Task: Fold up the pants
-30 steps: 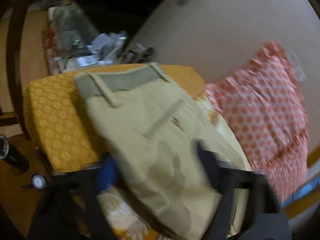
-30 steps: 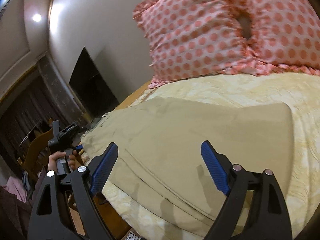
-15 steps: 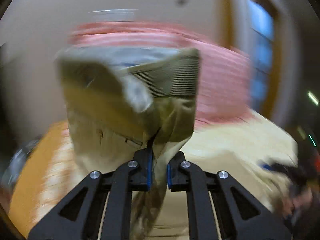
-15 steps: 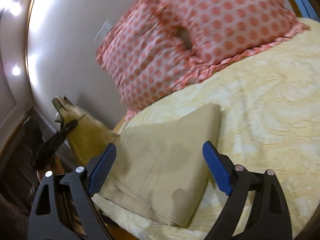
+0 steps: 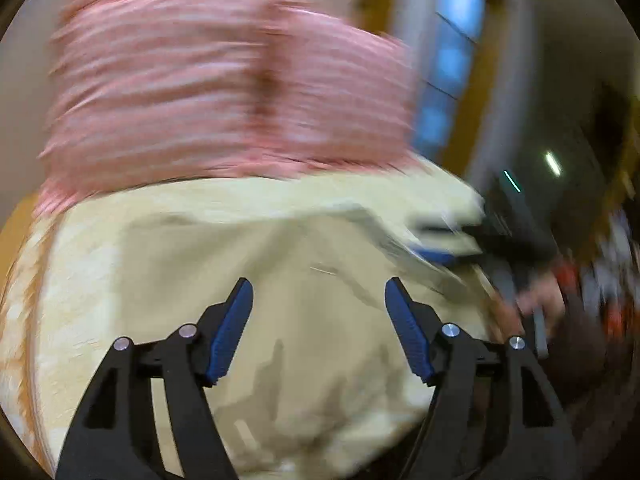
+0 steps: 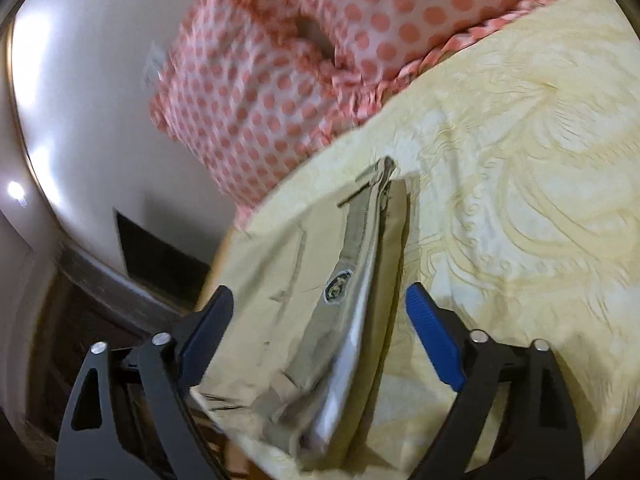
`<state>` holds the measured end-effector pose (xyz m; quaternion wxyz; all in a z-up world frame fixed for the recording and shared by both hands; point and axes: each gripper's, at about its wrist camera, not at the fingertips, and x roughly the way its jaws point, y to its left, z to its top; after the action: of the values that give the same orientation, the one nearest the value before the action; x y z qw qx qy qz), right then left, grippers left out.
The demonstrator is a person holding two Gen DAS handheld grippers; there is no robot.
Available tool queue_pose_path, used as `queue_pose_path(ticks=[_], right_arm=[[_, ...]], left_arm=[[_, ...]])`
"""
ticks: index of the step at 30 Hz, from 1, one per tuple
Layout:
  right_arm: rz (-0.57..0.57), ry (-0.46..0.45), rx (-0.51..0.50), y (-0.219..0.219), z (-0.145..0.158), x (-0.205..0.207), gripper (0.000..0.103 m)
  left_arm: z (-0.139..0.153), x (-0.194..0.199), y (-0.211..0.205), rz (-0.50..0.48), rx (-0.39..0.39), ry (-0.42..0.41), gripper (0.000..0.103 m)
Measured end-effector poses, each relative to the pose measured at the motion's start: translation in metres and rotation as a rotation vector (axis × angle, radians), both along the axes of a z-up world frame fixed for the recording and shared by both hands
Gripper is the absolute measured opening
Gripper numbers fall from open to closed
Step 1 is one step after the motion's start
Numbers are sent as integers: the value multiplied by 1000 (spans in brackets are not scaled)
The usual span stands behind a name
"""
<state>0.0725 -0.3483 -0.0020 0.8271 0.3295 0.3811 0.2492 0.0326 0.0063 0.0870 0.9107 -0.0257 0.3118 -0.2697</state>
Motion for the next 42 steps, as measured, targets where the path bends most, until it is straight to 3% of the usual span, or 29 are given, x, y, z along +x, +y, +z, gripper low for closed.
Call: queue_pose_path(ticks=[4,7,8,9,10,12,14,15,16,18,20,23,25,26,29,34,35,36,38,39,42], right_arm=[[26,37,-112,15,-2,22,72],[52,37,-115,19,-5,32,69],[58,44,-111,17,-8,34,57],[70,61,-90,15,-13,37,36],[89,77,-50,13,-17,39,26],[119,108,74,5,-27,44,19],[129,121,100,2,-28,46,18],[129,119,78,3,-26,46,18],[128,116,54,5,-24,45,19],[127,109,16,9,-20,46,24],[135,103,-7,12,-18,48,27],[146,79,-19,17,-17,50,26],[149,94,-8,14,-18,51,25],[144,113,4,12,-19,52,25],[138,105,2,11,-19,51,26],[146,94,-27,16,-16,51,31],[147,88,-33,17,-15,52,31],[156,74,-39,19,-15,51,30],[169,86,-2,17,-18,54,20],[172,97,32,13,-19,57,17],[141,71,68,1,-7,76,15]], left_arm=[[-29,67,61,175,-121,249,54],[-56,99,78,168,-191,398,52],[-61,105,77,149,-202,426,52],[-63,107,73,132,-204,432,53],[-63,116,70,120,-200,433,54],[-61,123,64,92,-195,444,52],[-61,124,66,94,-188,470,47],[-64,130,71,124,-176,486,40],[-64,131,79,178,-178,502,40],[-65,129,90,186,-223,505,56],[-67,125,89,163,-216,493,58],[-64,126,75,135,-186,467,71],[-60,127,71,165,-137,480,68],[-58,127,73,202,-120,489,61],[-57,123,85,240,-116,474,70],[-64,119,88,235,-126,469,75],[-64,120,86,227,-131,468,70],[-65,120,81,220,-116,460,46],[-65,124,72,196,-114,466,17],[-64,126,70,190,-108,464,10],[-50,139,63,155,-114,421,7]])
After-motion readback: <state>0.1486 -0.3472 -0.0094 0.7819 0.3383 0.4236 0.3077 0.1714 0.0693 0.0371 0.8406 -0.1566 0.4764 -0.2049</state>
